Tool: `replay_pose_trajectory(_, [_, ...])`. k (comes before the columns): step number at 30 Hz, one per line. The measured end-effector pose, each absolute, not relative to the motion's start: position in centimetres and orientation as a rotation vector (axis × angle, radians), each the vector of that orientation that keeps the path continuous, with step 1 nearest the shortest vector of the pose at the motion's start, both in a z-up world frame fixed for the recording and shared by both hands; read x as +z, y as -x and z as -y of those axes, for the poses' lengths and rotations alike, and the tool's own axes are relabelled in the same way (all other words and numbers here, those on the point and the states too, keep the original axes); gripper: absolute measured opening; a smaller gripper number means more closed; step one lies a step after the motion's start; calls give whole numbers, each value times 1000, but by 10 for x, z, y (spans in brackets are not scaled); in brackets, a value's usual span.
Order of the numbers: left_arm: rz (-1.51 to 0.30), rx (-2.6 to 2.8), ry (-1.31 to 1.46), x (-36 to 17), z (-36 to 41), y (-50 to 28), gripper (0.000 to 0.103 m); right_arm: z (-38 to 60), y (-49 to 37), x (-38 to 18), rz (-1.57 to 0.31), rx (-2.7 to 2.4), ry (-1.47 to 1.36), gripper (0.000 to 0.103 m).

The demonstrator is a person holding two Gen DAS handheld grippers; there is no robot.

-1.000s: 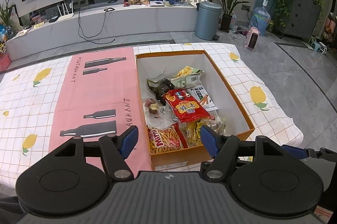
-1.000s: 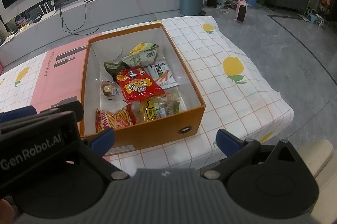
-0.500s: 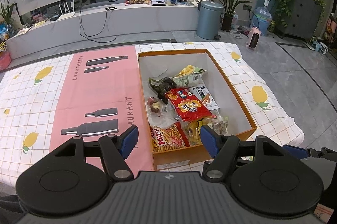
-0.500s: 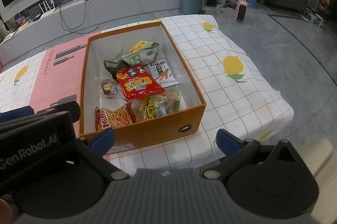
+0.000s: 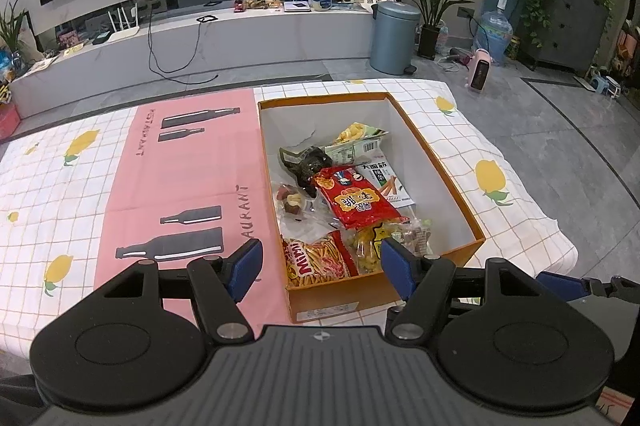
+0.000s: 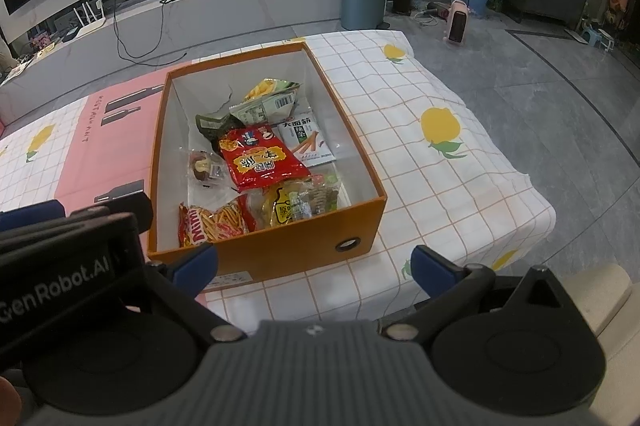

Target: Organize snacks

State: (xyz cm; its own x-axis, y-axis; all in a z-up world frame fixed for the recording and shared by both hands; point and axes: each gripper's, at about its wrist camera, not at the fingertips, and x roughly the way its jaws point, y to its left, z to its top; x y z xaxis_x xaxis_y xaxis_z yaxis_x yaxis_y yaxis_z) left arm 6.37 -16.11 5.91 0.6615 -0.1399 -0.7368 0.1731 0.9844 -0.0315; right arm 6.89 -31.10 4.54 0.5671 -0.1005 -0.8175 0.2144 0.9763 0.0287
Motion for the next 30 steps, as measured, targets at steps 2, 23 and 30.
replay_pose_trajectory(2, [-826, -172, -49, 59, 163, -62, 79, 311, -69, 45, -952, -184, -134, 100])
replay_pose_trajectory(23, [-843, -196, -32, 59, 158, -63, 80, 307, -68, 45, -957, -173, -129, 100])
replay_pose_trajectory(30, [-849, -204, -26, 59, 158, -63, 80, 309, -67, 44, -960, -175, -133, 100])
